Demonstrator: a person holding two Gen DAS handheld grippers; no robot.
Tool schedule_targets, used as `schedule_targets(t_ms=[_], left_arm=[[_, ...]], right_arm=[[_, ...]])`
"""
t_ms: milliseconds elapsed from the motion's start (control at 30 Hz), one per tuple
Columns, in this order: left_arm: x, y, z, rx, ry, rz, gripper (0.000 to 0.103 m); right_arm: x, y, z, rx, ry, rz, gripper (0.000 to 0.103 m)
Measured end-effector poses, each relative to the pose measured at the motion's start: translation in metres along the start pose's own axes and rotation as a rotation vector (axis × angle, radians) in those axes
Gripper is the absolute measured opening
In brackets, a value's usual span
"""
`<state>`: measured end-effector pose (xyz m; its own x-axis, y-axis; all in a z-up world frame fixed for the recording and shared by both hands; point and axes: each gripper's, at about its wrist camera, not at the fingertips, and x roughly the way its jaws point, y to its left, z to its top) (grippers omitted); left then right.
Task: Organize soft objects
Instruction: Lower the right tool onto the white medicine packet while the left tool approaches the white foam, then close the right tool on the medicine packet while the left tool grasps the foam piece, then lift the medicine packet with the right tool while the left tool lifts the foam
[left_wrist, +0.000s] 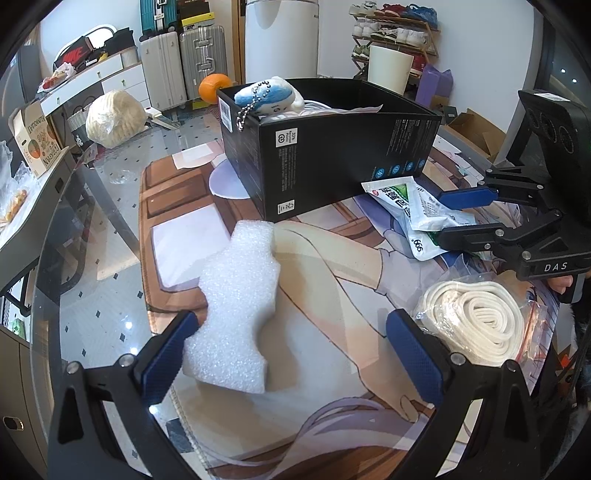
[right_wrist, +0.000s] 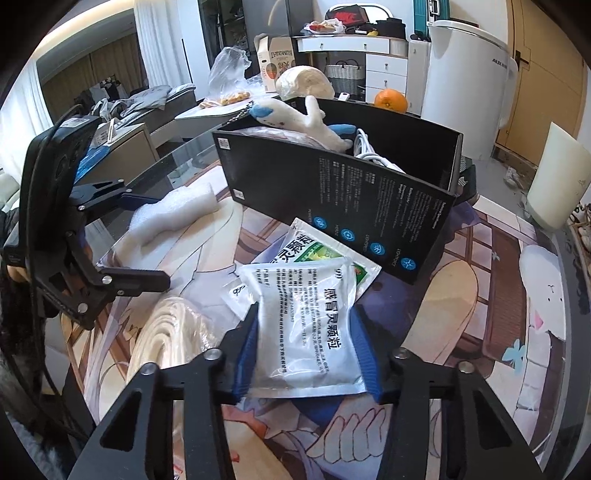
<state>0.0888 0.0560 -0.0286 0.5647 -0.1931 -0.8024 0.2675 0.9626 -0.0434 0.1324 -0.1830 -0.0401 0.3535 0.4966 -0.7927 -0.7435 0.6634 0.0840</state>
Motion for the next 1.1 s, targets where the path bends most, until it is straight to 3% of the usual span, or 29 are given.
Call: schedule_targets(t_ms=[200, 300, 367, 467, 567, 800, 1100], left_arm=[[0.000, 0.001, 0.000, -0.005, -0.003, -0.002, 0.101], [-0.002, 0.002, 0.000, -0.009, -0.013, -0.001, 0.093], [-0.003, 0.005, 0.000, -0.017, -0.020, -0.005, 0.091], [-0.005, 0.008, 0.000, -0.027, -0.029, 0.000, 0.084], [-0.006, 0.010, 0.000, -0.030, -0.036, 0.013, 0.074], [-0.009, 0.014, 0.000, -0.041, -0.054, 0.026, 0.033], [-0.014, 0.013, 0.003, -0.053, -0.077, 0.013, 0.032]], right_arm=[[-0.004, 0.000, -0.003, -0.002, -0.002, 0.009, 0.032], [-0.008, -0.001, -0.003, -0.003, -0.006, 0.010, 0.030], [-0.012, -0.001, -0.003, -0.003, -0.010, 0.009, 0.017], [-0.019, -0.002, -0.002, -0.001, -0.025, 0.012, 0.016], [-0.024, -0.002, -0.002, -0.005, -0.036, 0.008, 0.016], [-0.024, -0.006, -0.005, -0.007, -0.030, 0.009, 0.015], [-0.029, -0.007, -0.005, -0.011, -0.054, 0.014, 0.011]])
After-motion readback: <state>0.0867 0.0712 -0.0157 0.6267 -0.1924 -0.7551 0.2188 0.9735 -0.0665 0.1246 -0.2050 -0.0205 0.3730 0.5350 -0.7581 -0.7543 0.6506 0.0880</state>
